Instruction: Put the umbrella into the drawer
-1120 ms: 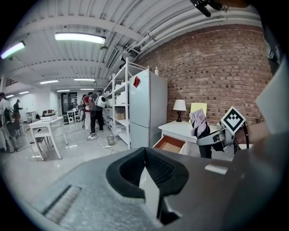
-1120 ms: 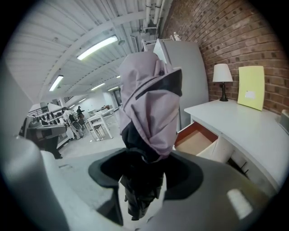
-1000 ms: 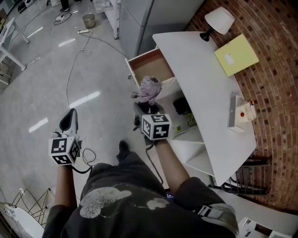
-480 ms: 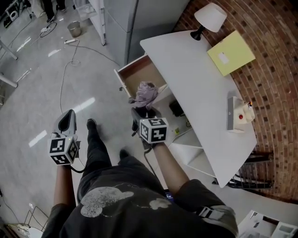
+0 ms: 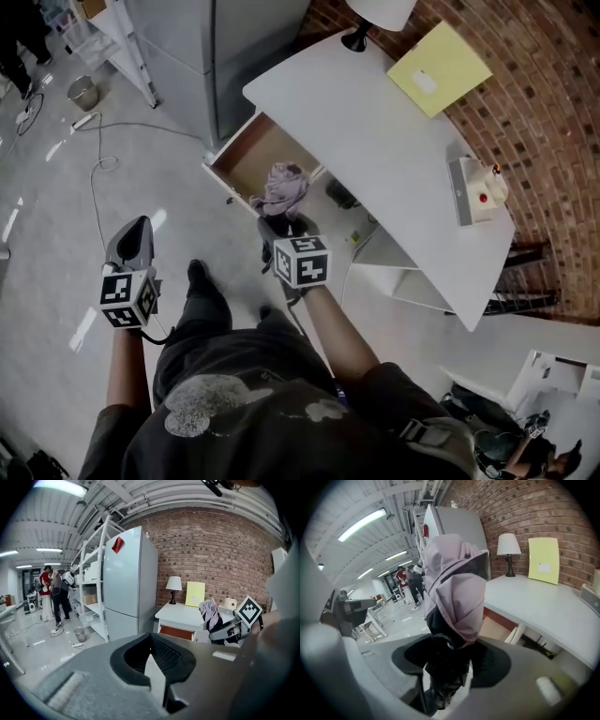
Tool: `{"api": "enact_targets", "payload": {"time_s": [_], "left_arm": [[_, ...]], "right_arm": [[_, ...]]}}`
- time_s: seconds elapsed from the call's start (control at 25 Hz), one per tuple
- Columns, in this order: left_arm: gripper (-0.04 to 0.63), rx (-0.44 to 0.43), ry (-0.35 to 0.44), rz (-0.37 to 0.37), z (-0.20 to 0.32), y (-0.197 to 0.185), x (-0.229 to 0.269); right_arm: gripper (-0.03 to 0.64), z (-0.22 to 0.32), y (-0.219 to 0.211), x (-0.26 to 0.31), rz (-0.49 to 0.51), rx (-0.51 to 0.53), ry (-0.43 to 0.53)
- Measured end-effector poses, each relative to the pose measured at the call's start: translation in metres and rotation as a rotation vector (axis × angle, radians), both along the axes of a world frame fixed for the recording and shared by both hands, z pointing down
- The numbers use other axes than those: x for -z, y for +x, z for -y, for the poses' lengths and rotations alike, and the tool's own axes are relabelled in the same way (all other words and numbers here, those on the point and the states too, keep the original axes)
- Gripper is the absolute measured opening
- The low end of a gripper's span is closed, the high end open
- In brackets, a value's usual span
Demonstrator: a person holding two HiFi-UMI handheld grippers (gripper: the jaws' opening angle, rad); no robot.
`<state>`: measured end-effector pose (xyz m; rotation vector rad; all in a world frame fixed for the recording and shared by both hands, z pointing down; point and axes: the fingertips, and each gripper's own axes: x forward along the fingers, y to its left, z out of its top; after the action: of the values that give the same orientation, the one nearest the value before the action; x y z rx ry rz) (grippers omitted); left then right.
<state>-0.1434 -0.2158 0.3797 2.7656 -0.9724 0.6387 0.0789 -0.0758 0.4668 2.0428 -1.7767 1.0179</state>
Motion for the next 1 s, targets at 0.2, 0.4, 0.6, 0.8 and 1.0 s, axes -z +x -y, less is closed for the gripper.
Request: {"api": "enact_targets", "payload": {"time_s": [0.2, 0.4, 0.6, 0.8, 1.0], "left_arm": [[0.011, -0.168, -0.073, 0.039, 0.067, 0.024, -0.017], [0.009, -0.289, -0.056, 0.038, 0.113, 0.048, -0.03], [0.011, -0.374, -0.074, 0.038, 0.128, 0.081, -0.056], [0.009, -0.388, -0.096, 0.057, 0.133, 0.107, -0.081], [0.011, -0.357, -0.131, 0.1, 0.142, 0.122, -0.107]], "right_arm": [[0.245, 0.04, -0.001, -0.007, -0.011, -0.128, -0.04], [0.245, 0.063, -0.004, -0.021, -0.056, -0.177, -0.096], [0.245, 0.07, 0.01, -0.04, -0.108, -0.197, -0.162], [0.245, 0.079, 0.03, -0.067, -0.153, -0.13, -0.223], [0.245, 0.101, 0.053, -0.112, -0.174, -0.048, -0.275]]}}
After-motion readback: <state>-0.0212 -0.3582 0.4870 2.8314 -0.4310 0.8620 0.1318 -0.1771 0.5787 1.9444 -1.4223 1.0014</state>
